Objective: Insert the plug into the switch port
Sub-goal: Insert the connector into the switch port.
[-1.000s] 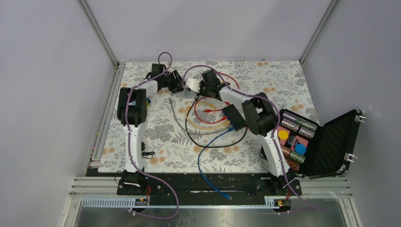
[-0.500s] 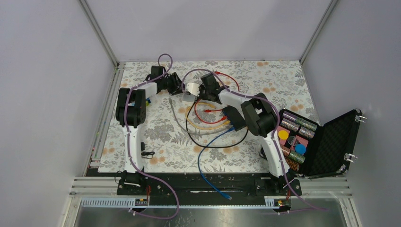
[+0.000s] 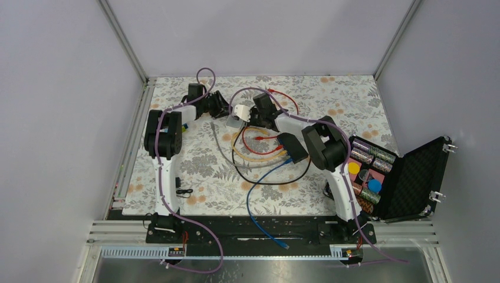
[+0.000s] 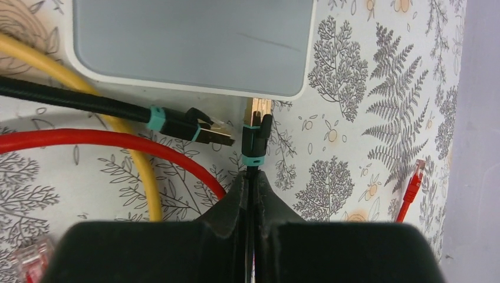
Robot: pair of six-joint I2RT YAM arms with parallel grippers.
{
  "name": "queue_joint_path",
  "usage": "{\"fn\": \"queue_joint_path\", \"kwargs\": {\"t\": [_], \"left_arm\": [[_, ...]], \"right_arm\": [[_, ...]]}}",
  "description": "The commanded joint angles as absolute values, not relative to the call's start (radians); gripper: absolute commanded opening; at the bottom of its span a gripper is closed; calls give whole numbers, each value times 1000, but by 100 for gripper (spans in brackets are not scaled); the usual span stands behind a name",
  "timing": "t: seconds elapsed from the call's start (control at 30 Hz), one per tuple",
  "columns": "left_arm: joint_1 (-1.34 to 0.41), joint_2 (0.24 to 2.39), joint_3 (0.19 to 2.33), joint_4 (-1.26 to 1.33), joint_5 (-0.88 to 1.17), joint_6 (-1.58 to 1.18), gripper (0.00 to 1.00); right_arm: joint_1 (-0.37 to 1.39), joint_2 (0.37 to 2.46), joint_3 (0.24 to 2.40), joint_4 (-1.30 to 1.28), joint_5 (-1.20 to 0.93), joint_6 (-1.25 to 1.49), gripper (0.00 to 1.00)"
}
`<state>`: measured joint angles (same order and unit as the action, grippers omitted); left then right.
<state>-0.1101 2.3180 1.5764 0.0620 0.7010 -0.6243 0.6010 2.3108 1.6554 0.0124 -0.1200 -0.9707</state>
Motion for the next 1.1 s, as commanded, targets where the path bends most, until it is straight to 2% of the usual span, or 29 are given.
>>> {"fn": "queue_joint_path", "kwargs": {"t": [0.0, 0.3, 0.87, 1.07], "left_arm": [[-196, 2284, 1553, 134, 873, -623, 37], [-230, 2269, 1558, 34, 875, -568, 32], [-303, 2246, 1535, 103, 896, -519, 29], [-319, 2240, 1572, 9, 857, -423, 28]], "right_arm": [[644, 2237, 1661, 159, -319, -1033, 0], [646, 2269, 1733, 196, -295, -904, 0], [654, 2271, 1759, 223, -429, -945, 0], [672, 2267, 1782, 221, -416, -962, 0]]}}
